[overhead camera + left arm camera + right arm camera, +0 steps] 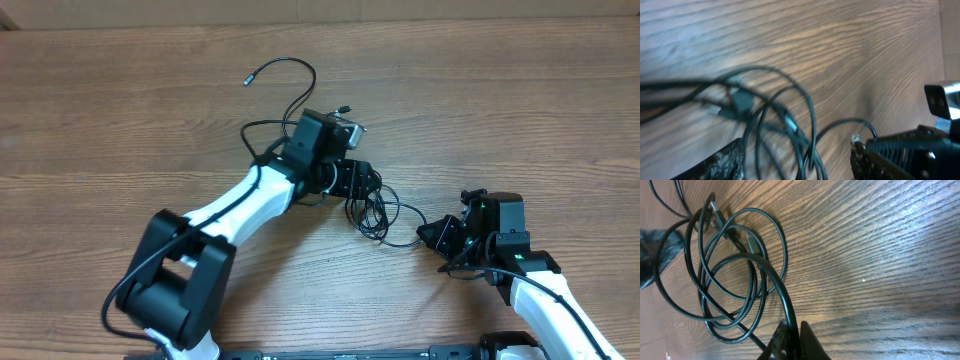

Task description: Untangle cables

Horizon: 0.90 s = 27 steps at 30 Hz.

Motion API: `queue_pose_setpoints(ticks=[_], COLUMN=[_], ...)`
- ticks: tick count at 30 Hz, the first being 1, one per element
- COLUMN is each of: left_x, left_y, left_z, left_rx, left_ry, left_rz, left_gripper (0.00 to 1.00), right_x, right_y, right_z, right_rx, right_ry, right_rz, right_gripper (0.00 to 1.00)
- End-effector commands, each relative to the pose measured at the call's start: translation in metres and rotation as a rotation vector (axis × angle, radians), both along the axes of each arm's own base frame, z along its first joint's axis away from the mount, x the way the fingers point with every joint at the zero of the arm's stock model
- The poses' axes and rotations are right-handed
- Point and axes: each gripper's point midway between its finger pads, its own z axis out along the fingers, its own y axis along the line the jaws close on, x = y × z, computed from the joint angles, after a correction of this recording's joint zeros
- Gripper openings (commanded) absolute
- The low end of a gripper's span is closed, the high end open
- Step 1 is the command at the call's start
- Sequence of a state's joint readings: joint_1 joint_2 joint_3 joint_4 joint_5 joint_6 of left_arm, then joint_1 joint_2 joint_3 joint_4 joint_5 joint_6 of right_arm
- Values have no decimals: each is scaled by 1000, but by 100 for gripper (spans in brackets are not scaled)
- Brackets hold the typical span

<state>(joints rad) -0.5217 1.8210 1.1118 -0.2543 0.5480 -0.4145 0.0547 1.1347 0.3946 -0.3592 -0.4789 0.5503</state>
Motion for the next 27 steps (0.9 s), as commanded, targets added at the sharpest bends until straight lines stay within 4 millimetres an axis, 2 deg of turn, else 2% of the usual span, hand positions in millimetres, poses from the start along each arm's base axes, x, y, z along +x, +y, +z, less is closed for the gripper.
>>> queue_pose_setpoints(ticks=[1, 5, 9, 15, 20, 22, 23, 25, 27], left_x=[-4, -16, -18, -15, -10, -8, -7, -4, 1], left_y=[-23, -39, -55, -62, -65, -66, -66, -64, -60], left_z=[-20, -33, -34, -26, -14, -6, 0, 7, 17], left_rx=[4, 11, -12, -44, -94, -122, -137, -144, -154], left_ry=[-23, -20, -58, -88, -111, -120, -125, -139, -163], left_rz=[-59, -102, -132, -142, -152, -162, -166, -159, -152], left_gripper=[64, 64, 62, 37, 24, 13, 5, 4, 4], right_x=[9, 9, 9, 9, 9, 9, 9, 8, 7], right_y=[0, 0, 0, -2, -2, -2, -2, -2, -1], right_z=[8, 8, 8, 7, 7, 7, 7, 7, 7], right_rx=[-2, -3, -4, -13, -15, -15, -15, -14, -11], right_ry=[-28, -28, -29, -29, -30, -30, -28, -24, -21], right_rz=[-5, -5, -5, -9, -7, -7, -7, -7, -5], right_gripper=[4, 4, 4, 4, 4, 4, 10, 22, 42])
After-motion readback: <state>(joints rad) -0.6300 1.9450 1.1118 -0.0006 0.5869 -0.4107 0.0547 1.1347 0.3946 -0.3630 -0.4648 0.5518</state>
